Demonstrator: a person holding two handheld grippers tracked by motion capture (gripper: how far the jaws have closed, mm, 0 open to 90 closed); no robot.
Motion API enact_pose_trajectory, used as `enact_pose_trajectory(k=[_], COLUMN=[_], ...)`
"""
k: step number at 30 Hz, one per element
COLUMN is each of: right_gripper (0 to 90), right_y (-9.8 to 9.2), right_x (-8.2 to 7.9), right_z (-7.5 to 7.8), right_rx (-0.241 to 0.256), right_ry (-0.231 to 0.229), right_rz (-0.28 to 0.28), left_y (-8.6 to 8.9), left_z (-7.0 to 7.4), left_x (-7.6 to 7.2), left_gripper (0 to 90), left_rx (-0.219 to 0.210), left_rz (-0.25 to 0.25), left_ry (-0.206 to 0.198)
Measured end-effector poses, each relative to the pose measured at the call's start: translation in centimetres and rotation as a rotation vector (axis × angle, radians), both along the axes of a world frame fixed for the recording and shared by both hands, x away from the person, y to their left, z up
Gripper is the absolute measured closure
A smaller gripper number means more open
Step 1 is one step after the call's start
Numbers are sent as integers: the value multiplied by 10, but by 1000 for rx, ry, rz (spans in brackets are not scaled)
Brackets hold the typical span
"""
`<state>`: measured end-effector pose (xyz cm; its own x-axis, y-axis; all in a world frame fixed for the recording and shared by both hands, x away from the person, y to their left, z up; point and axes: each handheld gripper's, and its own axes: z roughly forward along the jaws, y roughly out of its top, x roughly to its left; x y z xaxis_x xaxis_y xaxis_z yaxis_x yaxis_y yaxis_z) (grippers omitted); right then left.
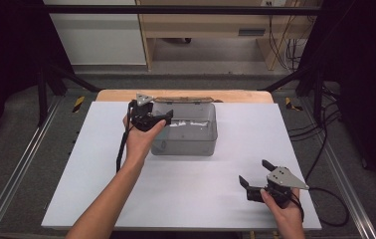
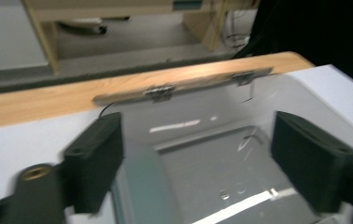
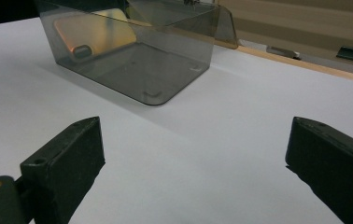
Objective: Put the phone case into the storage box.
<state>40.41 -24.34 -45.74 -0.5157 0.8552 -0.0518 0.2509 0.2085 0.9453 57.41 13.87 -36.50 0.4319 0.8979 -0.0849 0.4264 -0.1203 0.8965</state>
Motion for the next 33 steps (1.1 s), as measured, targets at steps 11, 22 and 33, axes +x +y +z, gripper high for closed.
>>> enact_pose_trajectory(k=[11, 22, 33], right_gripper=[41, 38, 28], right_y=[-1, -3, -4], right_x=[0, 1, 0], right_z=[0, 0, 2], right_rx=[9, 22, 27], right_ry=[-10, -21, -23], right_rz=[-12, -28, -27], left_y=[18, 57, 98], left_z=[8, 15, 21], left_x=[-23, -51, -74], left_gripper=[45, 45, 40], left_rx=[-72, -124, -139], left_rz=[-13, 36, 75], left_ry=[-126, -193, -217])
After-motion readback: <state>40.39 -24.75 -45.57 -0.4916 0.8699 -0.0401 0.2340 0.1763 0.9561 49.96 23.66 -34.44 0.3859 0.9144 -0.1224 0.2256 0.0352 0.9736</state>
